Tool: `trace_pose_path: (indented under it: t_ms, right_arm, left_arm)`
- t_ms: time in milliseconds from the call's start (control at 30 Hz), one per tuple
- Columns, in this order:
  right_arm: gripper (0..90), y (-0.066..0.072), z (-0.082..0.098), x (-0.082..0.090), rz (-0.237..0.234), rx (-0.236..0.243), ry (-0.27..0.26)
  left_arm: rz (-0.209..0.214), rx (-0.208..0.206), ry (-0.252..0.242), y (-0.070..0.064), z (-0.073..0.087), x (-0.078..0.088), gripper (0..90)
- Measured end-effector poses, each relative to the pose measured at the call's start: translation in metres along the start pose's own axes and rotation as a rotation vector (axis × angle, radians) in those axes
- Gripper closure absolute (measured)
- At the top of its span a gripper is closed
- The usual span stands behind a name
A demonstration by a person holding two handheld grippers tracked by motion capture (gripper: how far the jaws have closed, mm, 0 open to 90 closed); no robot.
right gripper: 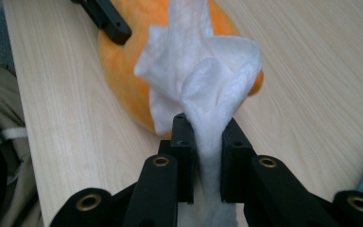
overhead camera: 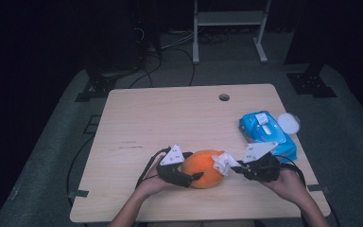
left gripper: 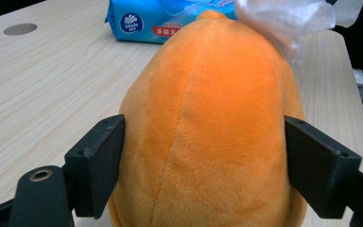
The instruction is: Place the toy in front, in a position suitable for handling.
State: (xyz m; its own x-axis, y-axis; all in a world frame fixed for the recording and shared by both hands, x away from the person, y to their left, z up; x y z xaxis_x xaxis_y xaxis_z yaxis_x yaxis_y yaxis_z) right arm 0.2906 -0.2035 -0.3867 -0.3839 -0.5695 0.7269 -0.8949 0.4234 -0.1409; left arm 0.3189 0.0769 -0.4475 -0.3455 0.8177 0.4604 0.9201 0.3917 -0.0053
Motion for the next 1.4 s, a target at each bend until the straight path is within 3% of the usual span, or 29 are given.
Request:
trace_pose_path:
  t_ms: [167,367,533,633,767,867,933,1033,1167,1233,1400]
  right_arm:
    - [68.8,0.001,-0.007,-0.003,0.034,-0.006,-0.060]
    - [59.7,0.003,-0.011,-0.014,0.022,-0.058,-0.135]
    - [58.4,0.002,-0.008,-0.030,0.002,-0.114,-0.193]
    - [63.4,0.001,-0.002,-0.036,-0.008,-0.152,-0.223]
    - [76.1,0.001,0.000,-0.035,-0.002,-0.153,-0.222]
    - [80.7,-0.006,0.005,-0.029,-0.022,-0.192,-0.244]
    - [81.3,-0.012,0.011,-0.026,0.010,-0.213,-0.238]
    - [81.5,-0.015,0.011,-0.023,0.014,-0.250,-0.250]
    - [81.5,0.002,-0.008,-0.023,-0.014,-0.183,-0.279]
    - [81.5,0.006,-0.011,-0.025,0.001,-0.156,-0.261]
    - [81.6,-0.014,0.010,-0.027,0.031,-0.232,-0.221]
  left_arm:
    - [-0.005,-0.012,0.002,-0.002,-0.001,-0.001,19.4]
    - [-0.001,-0.036,0.011,-0.006,-0.002,-0.002,19.5]
    - [0.008,-0.057,0.029,-0.009,-0.003,-0.002,19.7]
    - [0.014,-0.062,0.029,-0.010,-0.002,-0.003,19.7]
    - [0.012,-0.040,0.027,-0.008,-0.002,-0.003,18.4]
    - [0.013,-0.019,0.018,-0.006,-0.002,-0.002,16.7]
    - [0.011,-0.021,0.016,-0.007,-0.002,-0.003,16.7]
    - [0.009,-0.059,0.025,-0.016,-0.007,-0.007,16.8]
    - [-0.007,-0.144,0.056,-0.029,-0.012,-0.010,16.9]
    - [-0.004,-0.130,0.052,-0.028,-0.011,-0.009,17.5]
    - [0.009,-0.127,0.039,-0.029,-0.011,-0.008,17.8]
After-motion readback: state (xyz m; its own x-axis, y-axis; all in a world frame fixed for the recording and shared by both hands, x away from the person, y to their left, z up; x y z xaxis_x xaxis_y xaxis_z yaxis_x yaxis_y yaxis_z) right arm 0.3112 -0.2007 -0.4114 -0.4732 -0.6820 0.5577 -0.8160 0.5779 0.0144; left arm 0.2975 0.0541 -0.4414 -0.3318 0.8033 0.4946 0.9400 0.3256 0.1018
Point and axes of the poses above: each handheld gripper's, and its own axes: x roughly backward along the jaws, z roughly out of its underside, y roughly to its left, the point moved 1 cm from there along -x, roughly forward along the jaws
